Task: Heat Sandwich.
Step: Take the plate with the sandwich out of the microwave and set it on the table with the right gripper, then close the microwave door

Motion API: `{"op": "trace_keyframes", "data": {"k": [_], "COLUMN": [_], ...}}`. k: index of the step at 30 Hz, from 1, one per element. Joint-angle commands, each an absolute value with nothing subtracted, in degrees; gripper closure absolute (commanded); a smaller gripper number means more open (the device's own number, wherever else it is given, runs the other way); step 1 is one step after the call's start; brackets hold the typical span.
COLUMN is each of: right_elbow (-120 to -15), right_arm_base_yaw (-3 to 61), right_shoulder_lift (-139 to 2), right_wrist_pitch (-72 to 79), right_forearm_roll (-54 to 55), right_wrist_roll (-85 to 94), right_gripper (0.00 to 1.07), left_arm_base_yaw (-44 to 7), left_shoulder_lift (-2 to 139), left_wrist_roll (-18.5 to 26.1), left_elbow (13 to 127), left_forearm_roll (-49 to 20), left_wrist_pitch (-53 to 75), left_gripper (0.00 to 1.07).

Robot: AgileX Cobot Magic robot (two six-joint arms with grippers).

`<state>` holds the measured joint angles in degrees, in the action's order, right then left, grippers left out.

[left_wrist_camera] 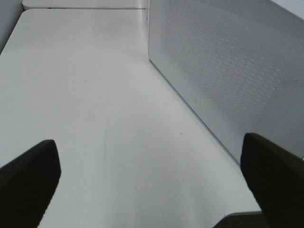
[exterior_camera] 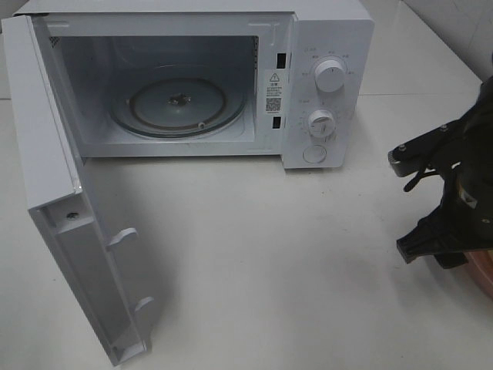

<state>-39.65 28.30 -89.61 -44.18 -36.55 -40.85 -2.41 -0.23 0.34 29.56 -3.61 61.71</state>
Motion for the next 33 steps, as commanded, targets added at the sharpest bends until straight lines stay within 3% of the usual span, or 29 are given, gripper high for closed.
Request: {"op": "trace_keyframes", "data": {"k": [1, 5, 19, 33], "right_elbow": [-39.9, -39.9, -39.9, -39.8], "right_arm_base_yaw": [28.1, 28.1, 28.2, 28.2], "right_shoulder_lift": [-82.4, -75.6, -47.5, -23.3], "right_wrist_pitch": [-45.7, -49.0, -55.6, -61.5], "right_forearm_roll": [-30.9, -28.1, -9.6, -8.5], "right_wrist_roll": [-32.0, -26.6, -4.9, -2.5], "right_gripper": [0.31, 0.22, 0.27, 0.29], "left_arm_base_yaw": [-2.3, -2.3, -2.3, -2.3], "left_shoulder_lift": [-0.6, -0.6, -0.6, -0.6], "left_wrist_roll": [0.0, 0.0, 0.0, 0.0], "left_elbow": [29.5, 29.5, 29.5, 29.5], "left_forearm_roll": [-3.5, -3.5, -3.5, -3.5], "left_wrist_pitch": [61.1, 61.1, 61.1, 61.1], "left_gripper": [0.09, 0.09, 0.09, 0.09]}}
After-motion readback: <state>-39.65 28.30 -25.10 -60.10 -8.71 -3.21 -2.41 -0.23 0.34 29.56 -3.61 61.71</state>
